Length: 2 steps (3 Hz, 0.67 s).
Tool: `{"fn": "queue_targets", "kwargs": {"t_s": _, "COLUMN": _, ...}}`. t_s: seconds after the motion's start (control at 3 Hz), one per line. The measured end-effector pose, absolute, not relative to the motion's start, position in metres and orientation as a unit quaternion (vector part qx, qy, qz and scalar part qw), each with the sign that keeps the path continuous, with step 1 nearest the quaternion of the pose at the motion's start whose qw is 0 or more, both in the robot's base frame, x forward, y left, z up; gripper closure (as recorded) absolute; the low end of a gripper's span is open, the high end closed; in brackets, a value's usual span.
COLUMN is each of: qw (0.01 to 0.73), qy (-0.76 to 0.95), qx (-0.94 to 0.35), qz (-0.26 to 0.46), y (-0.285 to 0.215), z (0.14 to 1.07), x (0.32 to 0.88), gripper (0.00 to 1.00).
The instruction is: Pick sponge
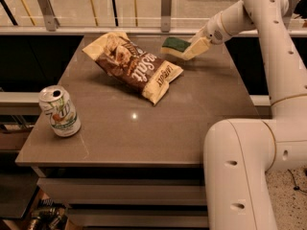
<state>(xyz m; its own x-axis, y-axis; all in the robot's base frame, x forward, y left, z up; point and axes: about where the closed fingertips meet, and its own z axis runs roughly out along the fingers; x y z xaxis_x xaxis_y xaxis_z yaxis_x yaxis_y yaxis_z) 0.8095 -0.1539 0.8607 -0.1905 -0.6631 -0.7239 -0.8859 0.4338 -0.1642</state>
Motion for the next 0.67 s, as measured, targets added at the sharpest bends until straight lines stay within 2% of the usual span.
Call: {"fn": "queue_targets", "kwargs": {"t_s": 0.67, "qw": 0.394, "qy": 0.750, "qx": -0.513, "qz": 0.136, "y": -0.154, "z": 0.904, "x": 0.798, "gripper": 1.00}}
